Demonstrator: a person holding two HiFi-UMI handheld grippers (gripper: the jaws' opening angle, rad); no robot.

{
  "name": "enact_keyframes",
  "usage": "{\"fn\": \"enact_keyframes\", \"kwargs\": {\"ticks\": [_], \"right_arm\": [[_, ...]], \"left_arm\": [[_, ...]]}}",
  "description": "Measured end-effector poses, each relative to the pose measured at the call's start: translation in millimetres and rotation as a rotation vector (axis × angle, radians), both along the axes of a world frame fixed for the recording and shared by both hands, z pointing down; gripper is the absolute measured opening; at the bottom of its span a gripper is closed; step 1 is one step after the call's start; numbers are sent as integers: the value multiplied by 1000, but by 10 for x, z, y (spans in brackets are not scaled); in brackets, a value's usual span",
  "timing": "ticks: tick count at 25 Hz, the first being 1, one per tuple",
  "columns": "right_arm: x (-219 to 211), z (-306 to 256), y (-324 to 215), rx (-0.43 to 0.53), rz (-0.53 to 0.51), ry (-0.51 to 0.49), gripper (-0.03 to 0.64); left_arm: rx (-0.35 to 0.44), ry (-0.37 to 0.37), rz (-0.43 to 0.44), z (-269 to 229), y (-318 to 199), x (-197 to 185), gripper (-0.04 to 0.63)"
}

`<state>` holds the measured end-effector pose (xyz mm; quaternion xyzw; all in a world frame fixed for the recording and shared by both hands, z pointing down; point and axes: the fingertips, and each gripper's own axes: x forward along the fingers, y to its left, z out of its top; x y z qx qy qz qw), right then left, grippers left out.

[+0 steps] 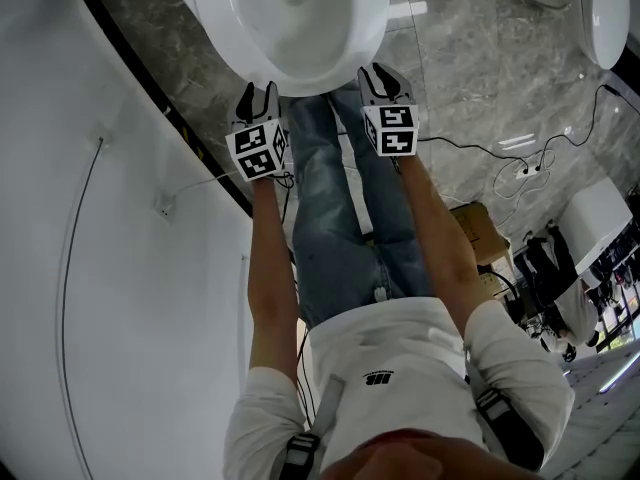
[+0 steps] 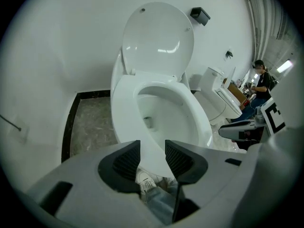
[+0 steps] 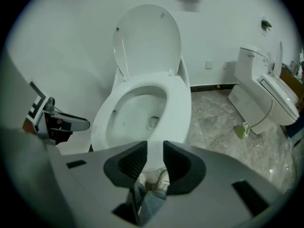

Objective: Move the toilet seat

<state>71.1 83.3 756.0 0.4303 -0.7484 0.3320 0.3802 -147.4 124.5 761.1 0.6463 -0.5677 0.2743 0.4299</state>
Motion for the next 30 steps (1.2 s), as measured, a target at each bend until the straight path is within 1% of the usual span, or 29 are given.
{"fn": "enact_keyframes", "kwargs": {"ticks": [4,8,11,14,21,25,27,30], "right_arm": [[-22,63,25,-22,13,-18,134],[-35,145,63,-65,43,-54,189],[-38,217,76,-118,93,-106,230],[-44,303,105,-165,138,-138,262],[-103,379,90,-209,175,-189,298],[-129,425,64,-230,187,-204,302],[-150,449,65,-243,179,-202,302],[-161,514,94,-237,151,-161,302]], "left_arm": [[-22,-9,-22,81,21,-91,193],[-43,4,-39,155,44,-145,229],[-64,31,-43,223,37,-141,254],[-86,42,-39,302,46,-157,277],[-135,85,-32,421,57,-82,308],[-142,86,-44,455,34,-79,308],[-148,81,-46,467,18,-84,308],[-155,82,-47,495,18,-79,308]]}}
